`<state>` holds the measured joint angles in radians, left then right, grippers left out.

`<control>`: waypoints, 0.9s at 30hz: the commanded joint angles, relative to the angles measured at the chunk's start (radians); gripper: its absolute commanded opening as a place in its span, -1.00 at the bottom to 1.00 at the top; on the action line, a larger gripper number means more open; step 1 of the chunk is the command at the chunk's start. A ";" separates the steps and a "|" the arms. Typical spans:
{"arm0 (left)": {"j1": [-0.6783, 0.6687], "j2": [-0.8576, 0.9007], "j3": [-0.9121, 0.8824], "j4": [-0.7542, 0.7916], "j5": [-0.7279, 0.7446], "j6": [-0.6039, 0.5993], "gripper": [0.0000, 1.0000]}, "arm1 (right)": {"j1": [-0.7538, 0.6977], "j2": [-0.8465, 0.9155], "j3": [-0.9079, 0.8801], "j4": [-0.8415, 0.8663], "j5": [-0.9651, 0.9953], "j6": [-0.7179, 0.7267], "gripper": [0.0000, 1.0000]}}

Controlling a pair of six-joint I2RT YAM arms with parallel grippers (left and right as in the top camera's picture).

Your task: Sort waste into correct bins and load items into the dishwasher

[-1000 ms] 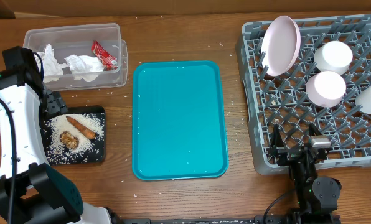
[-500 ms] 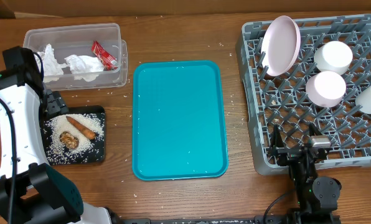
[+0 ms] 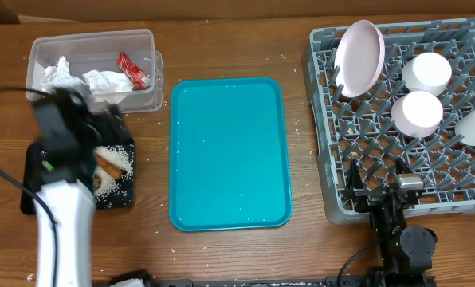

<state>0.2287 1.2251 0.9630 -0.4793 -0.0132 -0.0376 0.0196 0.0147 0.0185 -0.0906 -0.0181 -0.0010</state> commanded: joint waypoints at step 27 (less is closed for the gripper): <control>-0.130 -1.066 -0.958 0.457 0.028 -0.052 0.99 | 0.000 -0.012 -0.011 0.006 0.005 -0.006 1.00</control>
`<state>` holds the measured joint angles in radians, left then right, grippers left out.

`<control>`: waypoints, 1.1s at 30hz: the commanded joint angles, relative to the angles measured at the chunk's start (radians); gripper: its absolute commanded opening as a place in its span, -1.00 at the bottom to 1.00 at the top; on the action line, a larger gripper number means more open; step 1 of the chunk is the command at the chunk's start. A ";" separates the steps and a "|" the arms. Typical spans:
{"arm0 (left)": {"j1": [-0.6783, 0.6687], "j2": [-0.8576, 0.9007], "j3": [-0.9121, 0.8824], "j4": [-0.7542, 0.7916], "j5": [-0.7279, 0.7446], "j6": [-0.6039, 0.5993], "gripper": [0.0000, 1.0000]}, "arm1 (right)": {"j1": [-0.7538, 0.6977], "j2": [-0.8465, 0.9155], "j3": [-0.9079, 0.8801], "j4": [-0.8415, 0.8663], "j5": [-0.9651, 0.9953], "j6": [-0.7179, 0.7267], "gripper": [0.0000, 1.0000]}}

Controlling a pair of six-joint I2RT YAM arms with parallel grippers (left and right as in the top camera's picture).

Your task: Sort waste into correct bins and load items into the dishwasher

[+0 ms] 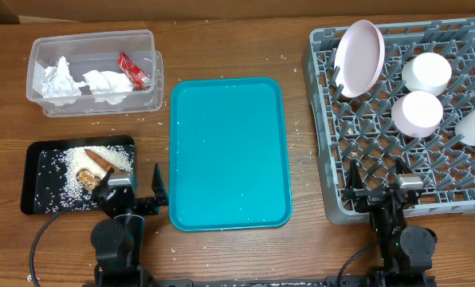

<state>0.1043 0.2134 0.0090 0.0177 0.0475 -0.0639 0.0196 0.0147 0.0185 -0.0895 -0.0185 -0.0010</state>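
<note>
The clear plastic bin [146, 41] at the back left holds crumpled white tissues [59, 80] and a red wrapper [132, 70]. In front of it, a black tray [38, 195] carries scattered rice and brown food scraps [94, 163]. The grey dish rack [325, 135] on the right holds a pink plate [360, 56] on edge, two upturned pale bowls [418, 112] and a white cup. My left gripper [131, 191] sits open at the front edge, just right of the black tray. My right gripper [377, 190] is open at the rack's front edge. Neither holds anything.
A teal serving tray [229, 151] with nothing on it lies in the middle of the wooden table [301, 247]. A few rice grains are scattered on the wood around the trays.
My left arm was stretched out over the black tray and the clear bin's front edge. It now sits drawn back at the table's front, gripper open. The right arm has not moved.
</note>
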 commanded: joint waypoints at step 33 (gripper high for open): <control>-0.006 -0.209 -0.004 -0.095 -0.036 0.064 1.00 | 0.000 -0.012 -0.011 0.005 0.006 -0.006 1.00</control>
